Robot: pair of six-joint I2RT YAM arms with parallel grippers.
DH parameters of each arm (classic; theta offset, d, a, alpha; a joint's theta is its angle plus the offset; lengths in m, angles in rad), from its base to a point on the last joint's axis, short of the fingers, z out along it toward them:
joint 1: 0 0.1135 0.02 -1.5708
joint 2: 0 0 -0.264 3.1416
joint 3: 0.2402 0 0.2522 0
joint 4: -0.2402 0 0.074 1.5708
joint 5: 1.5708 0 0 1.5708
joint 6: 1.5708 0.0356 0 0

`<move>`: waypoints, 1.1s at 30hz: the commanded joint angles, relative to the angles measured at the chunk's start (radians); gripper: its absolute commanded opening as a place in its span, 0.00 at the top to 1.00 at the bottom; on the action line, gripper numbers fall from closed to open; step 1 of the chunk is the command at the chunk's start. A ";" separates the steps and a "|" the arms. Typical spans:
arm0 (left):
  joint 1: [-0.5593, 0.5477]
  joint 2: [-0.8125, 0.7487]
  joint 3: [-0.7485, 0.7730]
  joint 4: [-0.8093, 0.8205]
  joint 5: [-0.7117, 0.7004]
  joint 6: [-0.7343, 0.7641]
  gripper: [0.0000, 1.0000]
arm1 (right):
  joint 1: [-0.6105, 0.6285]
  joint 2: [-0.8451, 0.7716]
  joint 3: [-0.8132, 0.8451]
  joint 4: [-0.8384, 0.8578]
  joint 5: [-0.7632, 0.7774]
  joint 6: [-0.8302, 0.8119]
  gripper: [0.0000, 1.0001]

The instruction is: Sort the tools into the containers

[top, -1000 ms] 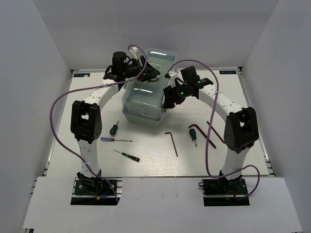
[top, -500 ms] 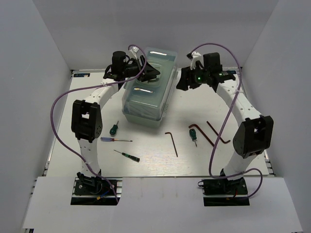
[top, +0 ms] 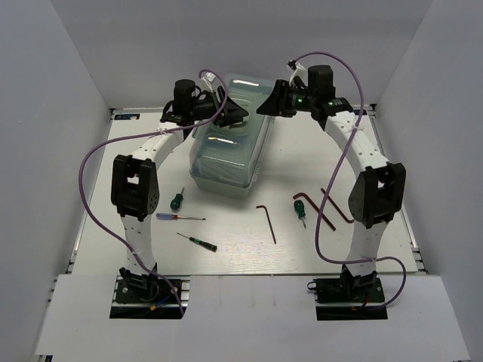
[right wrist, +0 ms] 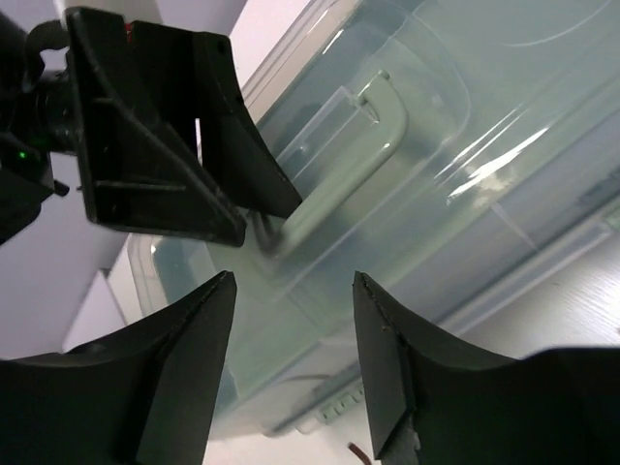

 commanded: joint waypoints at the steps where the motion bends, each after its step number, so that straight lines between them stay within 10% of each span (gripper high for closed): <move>1: -0.027 0.044 -0.009 -0.075 0.036 0.017 0.40 | 0.009 0.029 0.055 0.093 -0.050 0.119 0.43; 33: -0.018 0.053 -0.020 -0.048 0.045 -0.001 0.40 | 0.054 0.158 0.176 0.121 0.071 0.196 0.46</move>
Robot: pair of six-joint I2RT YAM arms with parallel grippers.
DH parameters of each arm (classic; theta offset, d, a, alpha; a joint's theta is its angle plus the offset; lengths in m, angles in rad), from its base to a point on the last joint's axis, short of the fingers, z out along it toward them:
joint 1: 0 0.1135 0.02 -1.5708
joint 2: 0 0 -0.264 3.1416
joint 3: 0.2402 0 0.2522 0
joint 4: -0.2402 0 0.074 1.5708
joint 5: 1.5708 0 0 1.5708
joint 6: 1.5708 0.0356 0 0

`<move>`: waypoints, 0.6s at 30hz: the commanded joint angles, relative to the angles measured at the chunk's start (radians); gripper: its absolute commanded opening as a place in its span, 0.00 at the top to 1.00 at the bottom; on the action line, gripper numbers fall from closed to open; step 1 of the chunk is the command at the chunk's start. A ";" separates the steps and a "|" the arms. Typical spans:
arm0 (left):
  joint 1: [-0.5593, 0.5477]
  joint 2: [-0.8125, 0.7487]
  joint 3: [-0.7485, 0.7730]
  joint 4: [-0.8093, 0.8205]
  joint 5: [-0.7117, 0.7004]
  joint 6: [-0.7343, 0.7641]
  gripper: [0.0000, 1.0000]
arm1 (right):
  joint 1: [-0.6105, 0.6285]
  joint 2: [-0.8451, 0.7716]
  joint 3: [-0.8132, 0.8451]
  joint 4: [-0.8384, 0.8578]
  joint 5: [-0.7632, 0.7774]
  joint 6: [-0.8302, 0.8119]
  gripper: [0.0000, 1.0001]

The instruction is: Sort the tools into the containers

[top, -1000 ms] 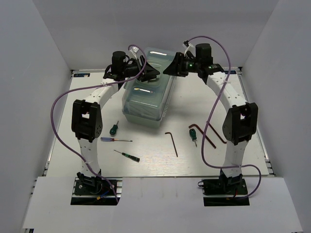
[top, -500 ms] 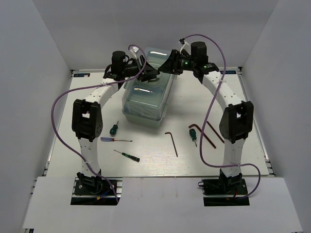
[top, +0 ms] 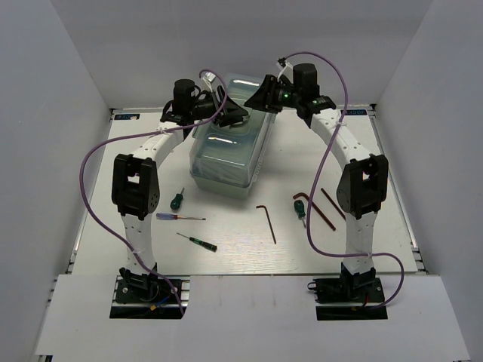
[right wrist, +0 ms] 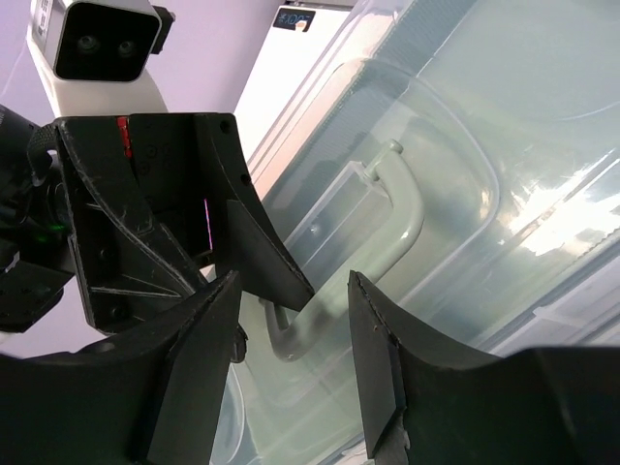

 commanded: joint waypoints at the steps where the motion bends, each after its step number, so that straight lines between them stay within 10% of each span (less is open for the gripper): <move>1: -0.024 0.037 -0.030 -0.066 0.027 0.025 0.40 | -0.001 -0.006 0.039 0.017 0.017 -0.005 0.46; 18: -0.024 0.047 -0.021 -0.066 0.027 0.025 0.40 | -0.003 0.003 0.021 -0.025 0.070 -0.046 0.46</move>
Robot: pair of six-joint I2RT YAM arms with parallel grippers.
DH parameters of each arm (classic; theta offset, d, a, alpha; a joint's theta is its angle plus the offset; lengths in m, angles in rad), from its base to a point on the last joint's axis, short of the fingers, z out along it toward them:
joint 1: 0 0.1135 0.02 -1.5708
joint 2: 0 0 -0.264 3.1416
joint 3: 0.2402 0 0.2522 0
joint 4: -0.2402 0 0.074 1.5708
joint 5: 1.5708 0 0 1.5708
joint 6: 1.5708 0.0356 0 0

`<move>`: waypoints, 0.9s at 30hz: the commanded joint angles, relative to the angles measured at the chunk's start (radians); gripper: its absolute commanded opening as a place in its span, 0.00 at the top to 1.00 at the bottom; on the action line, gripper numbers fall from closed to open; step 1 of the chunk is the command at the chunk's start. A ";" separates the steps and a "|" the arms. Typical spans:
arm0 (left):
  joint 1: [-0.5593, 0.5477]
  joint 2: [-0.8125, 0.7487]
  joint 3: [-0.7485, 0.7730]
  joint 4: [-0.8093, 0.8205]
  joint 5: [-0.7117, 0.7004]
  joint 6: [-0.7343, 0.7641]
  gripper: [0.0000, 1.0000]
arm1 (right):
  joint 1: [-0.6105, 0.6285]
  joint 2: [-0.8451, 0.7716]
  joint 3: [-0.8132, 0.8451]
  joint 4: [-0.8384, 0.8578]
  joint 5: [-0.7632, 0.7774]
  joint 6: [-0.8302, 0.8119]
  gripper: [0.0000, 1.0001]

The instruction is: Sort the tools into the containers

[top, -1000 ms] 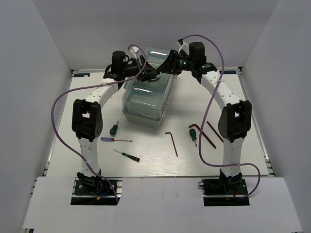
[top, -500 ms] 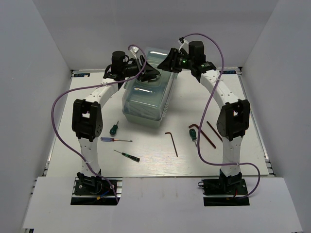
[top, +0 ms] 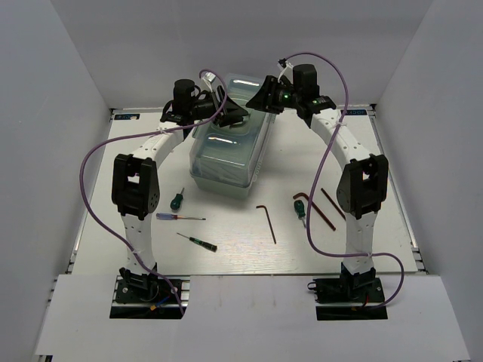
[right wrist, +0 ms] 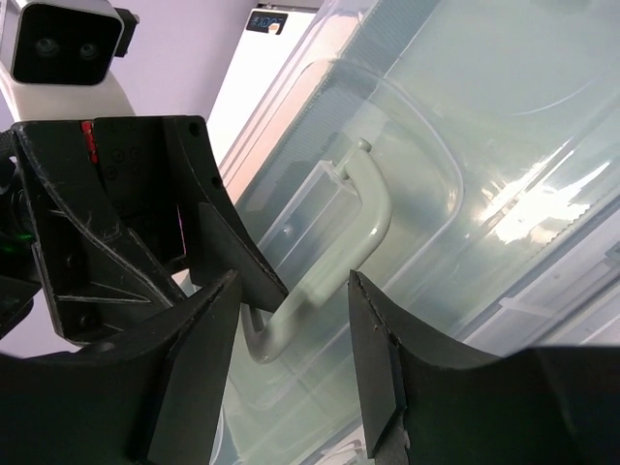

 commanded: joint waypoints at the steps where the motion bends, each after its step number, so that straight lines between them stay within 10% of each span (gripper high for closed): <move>1: -0.024 0.046 -0.021 -0.067 0.025 0.025 0.40 | -0.001 0.003 0.019 0.002 0.023 -0.012 0.46; 27: -0.024 0.027 -0.040 -0.039 0.043 0.016 0.40 | 0.053 0.035 -0.001 -0.010 0.060 0.037 0.47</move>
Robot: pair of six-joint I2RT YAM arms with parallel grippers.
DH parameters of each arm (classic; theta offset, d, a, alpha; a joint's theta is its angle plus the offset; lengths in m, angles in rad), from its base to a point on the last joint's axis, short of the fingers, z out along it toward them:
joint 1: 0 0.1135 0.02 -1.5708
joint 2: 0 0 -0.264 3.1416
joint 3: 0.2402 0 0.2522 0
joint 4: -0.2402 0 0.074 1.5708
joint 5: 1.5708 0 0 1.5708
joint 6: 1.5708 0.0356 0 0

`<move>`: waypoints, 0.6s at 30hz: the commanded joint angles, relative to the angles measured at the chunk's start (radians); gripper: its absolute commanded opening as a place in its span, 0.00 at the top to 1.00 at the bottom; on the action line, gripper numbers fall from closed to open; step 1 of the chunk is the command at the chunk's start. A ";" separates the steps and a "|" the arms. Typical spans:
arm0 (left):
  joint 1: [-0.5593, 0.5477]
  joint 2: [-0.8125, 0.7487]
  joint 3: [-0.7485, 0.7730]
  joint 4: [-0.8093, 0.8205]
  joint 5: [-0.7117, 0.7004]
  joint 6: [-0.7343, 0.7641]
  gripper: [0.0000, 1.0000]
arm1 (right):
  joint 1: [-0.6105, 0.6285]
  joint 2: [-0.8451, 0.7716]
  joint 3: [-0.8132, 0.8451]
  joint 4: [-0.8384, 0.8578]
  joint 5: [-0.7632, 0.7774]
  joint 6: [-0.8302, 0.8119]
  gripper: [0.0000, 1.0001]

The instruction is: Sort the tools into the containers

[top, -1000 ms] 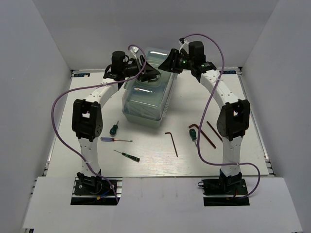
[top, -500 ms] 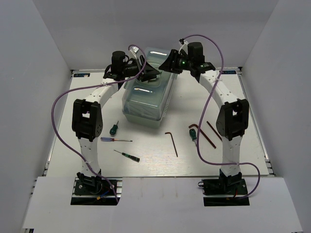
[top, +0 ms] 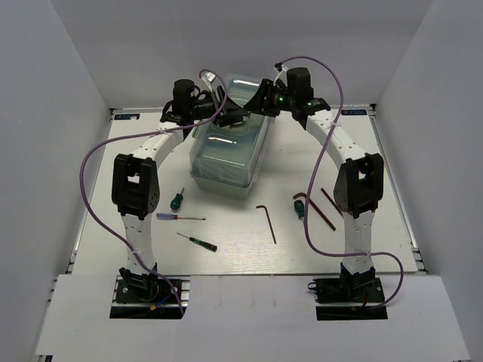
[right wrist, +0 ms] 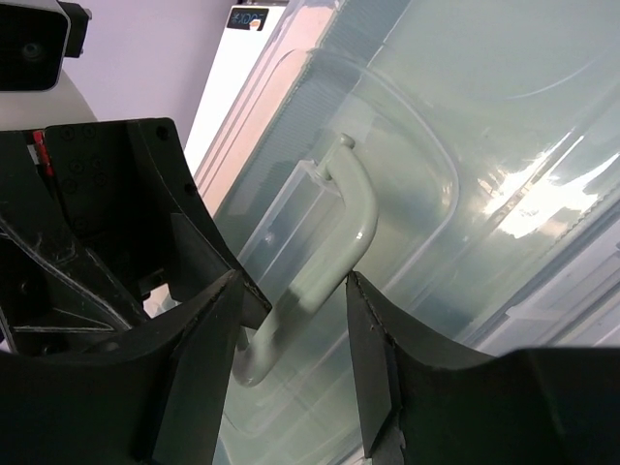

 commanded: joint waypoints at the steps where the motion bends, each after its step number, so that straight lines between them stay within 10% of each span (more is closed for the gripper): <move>1: -0.026 0.027 -0.037 -0.051 0.035 0.019 0.40 | 0.026 0.014 -0.001 -0.007 0.010 0.021 0.47; 18: -0.026 0.018 0.006 -0.100 0.045 0.053 0.40 | 0.066 0.056 0.014 -0.002 0.014 0.113 0.64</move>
